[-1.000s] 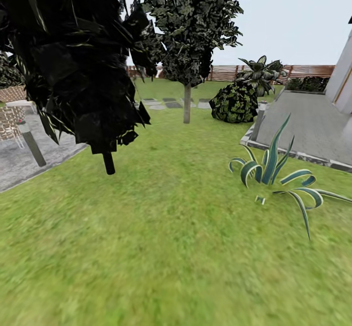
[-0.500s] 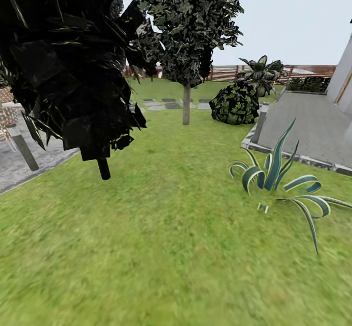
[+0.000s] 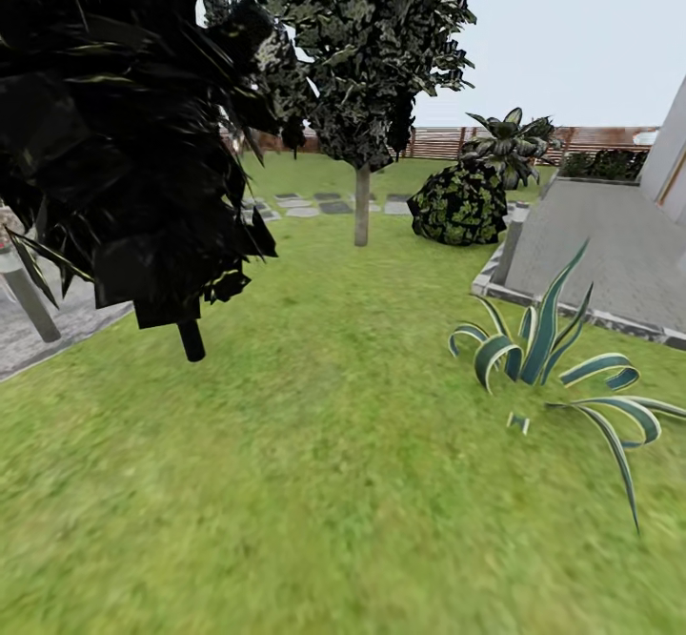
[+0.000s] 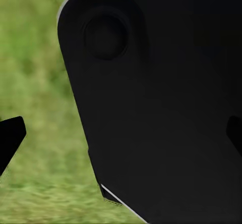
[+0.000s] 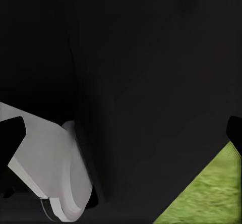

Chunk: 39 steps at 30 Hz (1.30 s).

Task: Take the three Easter eggs out of the wicker basket on the lawn in the garden, then place them on the lawn next to a single tree (choose any tree) so that all three eggs are next to the same tree and none are left in the basket.

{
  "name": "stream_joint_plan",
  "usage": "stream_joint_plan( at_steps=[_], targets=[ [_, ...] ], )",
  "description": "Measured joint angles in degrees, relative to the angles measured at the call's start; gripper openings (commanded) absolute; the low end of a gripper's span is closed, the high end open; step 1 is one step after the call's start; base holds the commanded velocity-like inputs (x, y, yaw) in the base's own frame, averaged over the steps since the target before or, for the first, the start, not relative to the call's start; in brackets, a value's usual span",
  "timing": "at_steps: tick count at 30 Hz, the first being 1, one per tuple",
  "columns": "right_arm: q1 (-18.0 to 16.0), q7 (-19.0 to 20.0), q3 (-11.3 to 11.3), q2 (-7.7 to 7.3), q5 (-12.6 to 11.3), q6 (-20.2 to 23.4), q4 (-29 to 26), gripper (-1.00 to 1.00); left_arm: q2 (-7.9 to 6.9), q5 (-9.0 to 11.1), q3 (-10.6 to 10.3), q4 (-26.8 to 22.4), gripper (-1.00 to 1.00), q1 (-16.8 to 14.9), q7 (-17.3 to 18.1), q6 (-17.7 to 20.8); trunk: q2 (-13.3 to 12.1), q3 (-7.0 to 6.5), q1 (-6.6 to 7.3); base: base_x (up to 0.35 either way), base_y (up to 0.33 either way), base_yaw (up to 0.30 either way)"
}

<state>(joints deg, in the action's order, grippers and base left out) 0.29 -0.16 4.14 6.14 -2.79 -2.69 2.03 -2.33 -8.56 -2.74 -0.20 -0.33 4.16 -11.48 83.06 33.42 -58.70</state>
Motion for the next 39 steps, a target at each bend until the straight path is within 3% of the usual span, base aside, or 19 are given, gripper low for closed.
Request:
stream_joint_plan(
  at_steps=[39],
  targets=[
    [0.0, 0.0, 0.0, -0.27, 0.1, -2.9, -0.8, 1.00, -0.02, 0.3, 0.2, 0.0, 1.00, 0.0, -0.1, -1.1, 0.0, 0.00, 0.00, 0.320, -0.041, 0.000]
  ],
)
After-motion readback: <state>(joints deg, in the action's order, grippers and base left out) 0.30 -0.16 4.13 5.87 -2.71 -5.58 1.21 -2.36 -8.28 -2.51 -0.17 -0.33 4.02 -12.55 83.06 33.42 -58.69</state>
